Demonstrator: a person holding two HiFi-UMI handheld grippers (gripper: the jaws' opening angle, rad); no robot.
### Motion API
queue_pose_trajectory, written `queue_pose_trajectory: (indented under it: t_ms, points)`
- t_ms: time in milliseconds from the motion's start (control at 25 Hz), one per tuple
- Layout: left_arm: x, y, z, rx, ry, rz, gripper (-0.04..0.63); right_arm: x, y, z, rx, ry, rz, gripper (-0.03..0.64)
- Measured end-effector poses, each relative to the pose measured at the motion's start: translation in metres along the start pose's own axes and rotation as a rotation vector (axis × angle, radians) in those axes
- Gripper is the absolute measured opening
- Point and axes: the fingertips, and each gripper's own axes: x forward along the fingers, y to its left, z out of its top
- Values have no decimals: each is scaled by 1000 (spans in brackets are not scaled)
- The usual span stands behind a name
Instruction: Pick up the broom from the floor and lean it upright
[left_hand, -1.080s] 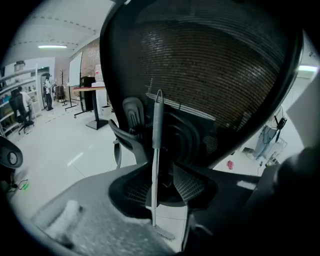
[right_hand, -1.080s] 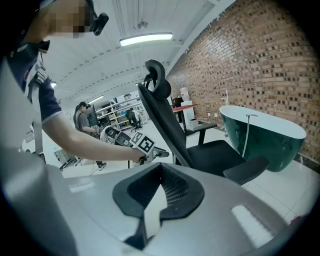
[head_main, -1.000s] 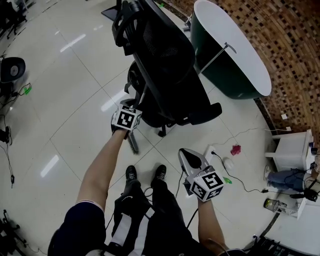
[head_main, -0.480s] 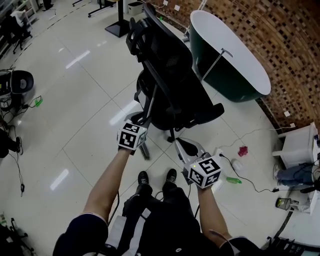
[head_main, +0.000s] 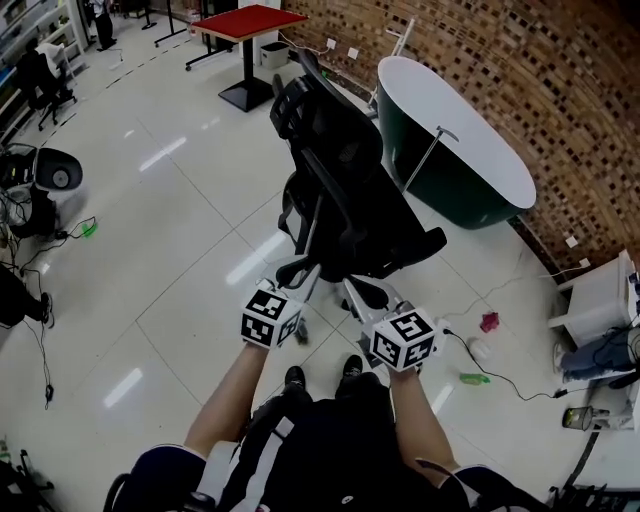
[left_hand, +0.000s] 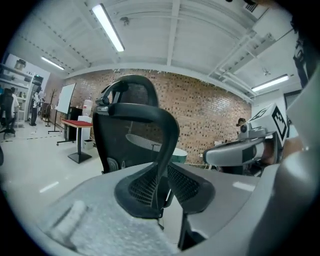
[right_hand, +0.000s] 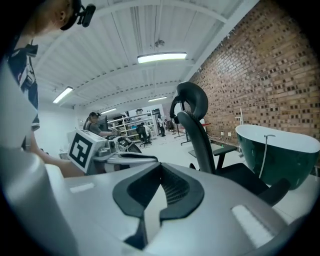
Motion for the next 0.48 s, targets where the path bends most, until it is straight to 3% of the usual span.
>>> queue_pose_trajectory:
  t_ms: [200,480]
  points:
    - [-7,-21,16,-6,-26,-29,5,2,3,7,-12,-8,22,6]
    - [-8,-35,28,-17,-24,-37,0,4,1,23,-48,-29,49,6]
